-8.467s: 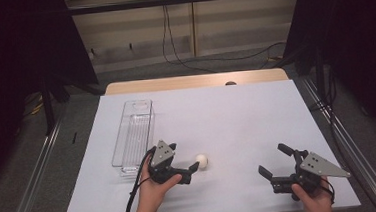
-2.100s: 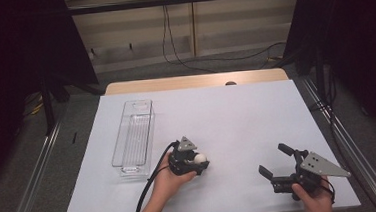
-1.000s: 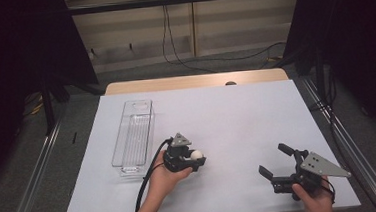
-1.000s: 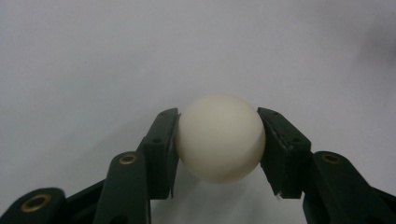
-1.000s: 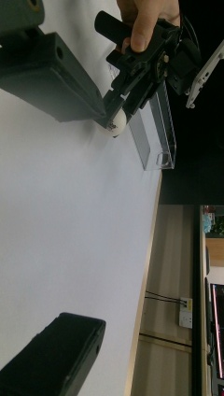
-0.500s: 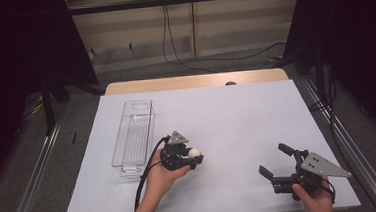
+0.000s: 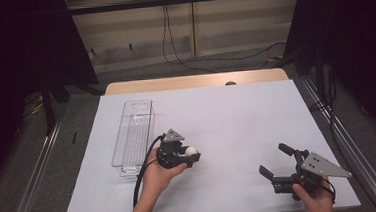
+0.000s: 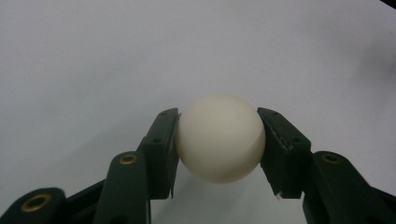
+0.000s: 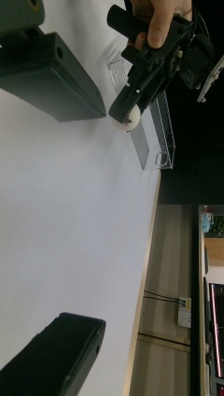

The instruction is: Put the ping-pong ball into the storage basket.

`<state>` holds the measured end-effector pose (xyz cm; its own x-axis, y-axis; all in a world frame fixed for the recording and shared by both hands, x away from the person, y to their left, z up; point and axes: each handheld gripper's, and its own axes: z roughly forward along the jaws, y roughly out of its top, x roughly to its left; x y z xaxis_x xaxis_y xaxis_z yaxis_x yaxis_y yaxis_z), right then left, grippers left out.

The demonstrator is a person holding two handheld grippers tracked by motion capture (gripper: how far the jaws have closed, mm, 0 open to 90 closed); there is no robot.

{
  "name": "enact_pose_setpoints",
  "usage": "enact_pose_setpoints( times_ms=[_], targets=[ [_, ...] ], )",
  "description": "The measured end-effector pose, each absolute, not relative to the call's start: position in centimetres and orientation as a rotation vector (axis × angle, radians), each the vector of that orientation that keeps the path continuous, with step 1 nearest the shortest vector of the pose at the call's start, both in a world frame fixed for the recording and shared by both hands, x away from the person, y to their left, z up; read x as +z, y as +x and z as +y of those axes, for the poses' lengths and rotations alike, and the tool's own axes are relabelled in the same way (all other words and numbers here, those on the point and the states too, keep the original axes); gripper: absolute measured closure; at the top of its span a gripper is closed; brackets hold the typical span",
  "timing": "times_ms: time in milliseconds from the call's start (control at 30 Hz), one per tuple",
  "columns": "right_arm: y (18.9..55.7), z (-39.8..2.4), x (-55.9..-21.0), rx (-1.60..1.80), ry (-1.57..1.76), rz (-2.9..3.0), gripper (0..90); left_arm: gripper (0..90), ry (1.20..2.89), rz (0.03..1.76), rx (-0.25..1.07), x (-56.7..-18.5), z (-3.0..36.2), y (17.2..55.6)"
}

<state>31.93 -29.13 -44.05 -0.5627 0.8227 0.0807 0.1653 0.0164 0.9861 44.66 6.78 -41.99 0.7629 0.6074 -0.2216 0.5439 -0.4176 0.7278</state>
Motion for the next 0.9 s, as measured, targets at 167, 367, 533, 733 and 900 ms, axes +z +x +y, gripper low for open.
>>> enact_pose_setpoints(
  times_ms=[167, 367, 533, 733, 900],
  targets=[
    [31.92, -29.09, -44.05, 1.589, 1.008, 1.764, 0.8, 51.2, 2.095, 0.869, 0.104, -41.82, 6.99, 44.73],
    [31.94, -29.06, -44.07, 1.586, 1.008, 1.764, 0.8, 51.2, 2.101, 0.883, 0.102, -41.58, 7.19, 44.73],
    [31.96, -29.1, -44.03, 1.591, 1.002, 1.759, 0.8, 51.2, 2.109, 0.881, 0.098, -41.4, 7.33, 44.77],
    [31.94, -29.15, -44.01, 1.588, 1.0, 1.761, 0.8, 51.2, 2.1, 0.882, 0.089, -41.15, 7.53, 44.82],
    [31.93, -29.18, -43.98, 1.586, 0.998, 1.758, 0.8, 51.1, 2.092, 0.893, 0.094, -41.07, 7.75, 44.89]
  ],
)
